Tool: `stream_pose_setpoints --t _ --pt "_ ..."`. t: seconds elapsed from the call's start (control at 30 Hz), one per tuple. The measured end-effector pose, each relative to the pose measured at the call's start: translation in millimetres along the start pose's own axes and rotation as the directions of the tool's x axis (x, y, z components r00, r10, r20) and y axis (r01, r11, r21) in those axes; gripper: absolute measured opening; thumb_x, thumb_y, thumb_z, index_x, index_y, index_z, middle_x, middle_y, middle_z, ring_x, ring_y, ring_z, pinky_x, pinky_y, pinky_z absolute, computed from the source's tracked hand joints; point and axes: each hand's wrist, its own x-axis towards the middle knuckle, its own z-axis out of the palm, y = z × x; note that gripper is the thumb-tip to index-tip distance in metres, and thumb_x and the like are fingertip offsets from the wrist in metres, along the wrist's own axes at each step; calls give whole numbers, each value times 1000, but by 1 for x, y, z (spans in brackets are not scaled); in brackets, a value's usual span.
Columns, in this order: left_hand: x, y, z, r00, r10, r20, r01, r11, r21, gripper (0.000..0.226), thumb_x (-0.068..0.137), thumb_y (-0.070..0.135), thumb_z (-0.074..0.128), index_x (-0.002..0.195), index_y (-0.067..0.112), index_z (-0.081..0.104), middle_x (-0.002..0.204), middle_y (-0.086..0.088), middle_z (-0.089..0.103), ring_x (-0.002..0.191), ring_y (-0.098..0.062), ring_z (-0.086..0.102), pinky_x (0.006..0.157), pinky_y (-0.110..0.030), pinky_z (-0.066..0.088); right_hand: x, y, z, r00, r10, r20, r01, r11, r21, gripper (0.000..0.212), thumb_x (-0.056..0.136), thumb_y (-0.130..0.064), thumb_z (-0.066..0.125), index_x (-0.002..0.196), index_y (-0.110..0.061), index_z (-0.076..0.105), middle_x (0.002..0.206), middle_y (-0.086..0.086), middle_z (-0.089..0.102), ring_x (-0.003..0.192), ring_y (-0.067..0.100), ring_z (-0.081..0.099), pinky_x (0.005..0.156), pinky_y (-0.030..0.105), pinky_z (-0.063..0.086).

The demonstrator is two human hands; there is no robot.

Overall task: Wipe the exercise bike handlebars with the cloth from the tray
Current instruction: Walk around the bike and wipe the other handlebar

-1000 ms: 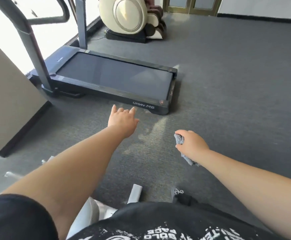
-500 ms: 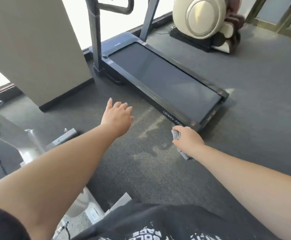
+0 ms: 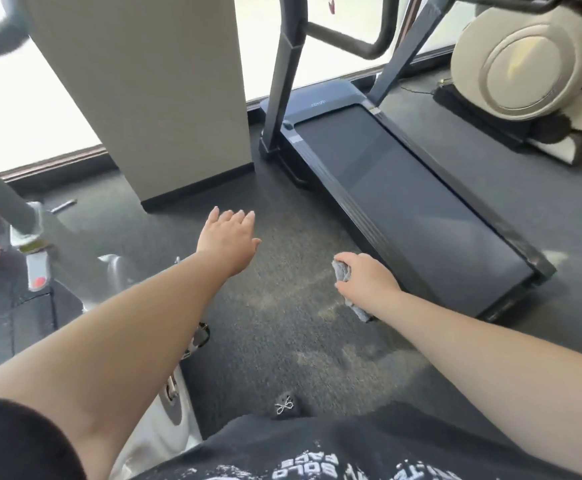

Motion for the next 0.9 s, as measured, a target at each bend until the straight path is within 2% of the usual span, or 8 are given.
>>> stream_pose_setpoints --t 0.23,0.53,0.67,0.9 --pt "49 -46 -2 998 -60 11 61 997 -43 60 98 46 31 149 18 19 153 -5 33 141 -26 27 119 -46 9 83 -46 -20 996 -87 9 87 996 -6 47 86 -25 59 131 -33 47 118 3 51 93 23 58 74 32 47" --pt "63 -129 6 943 -320 96 324 946 -29 60 97 44 34 149 18 18 148 -3 40 138 -26 31 118 -47 10 194 -127 -27 939 -335 81 335 942 15 52 84 -25 59 133 -33 47 119 5 53 96 25 59 81 37 49" --pt "95 -146 -13 913 -401 75 405 913 -51 61 97 44 34 149 18 17 146 -3 41 137 -26 32 118 -47 9 247 -164 -41 888 -446 111 446 895 25 52 84 -25 59 134 -33 47 121 4 52 97 25 59 82 35 49" --pt "156 -171 -68 858 -508 -79 495 858 -139 58 97 42 35 148 18 22 147 0 40 137 -24 32 118 -44 10 332 -223 -83 804 -586 98 585 810 45 54 82 -28 62 134 -31 48 122 4 54 106 25 57 86 35 47"
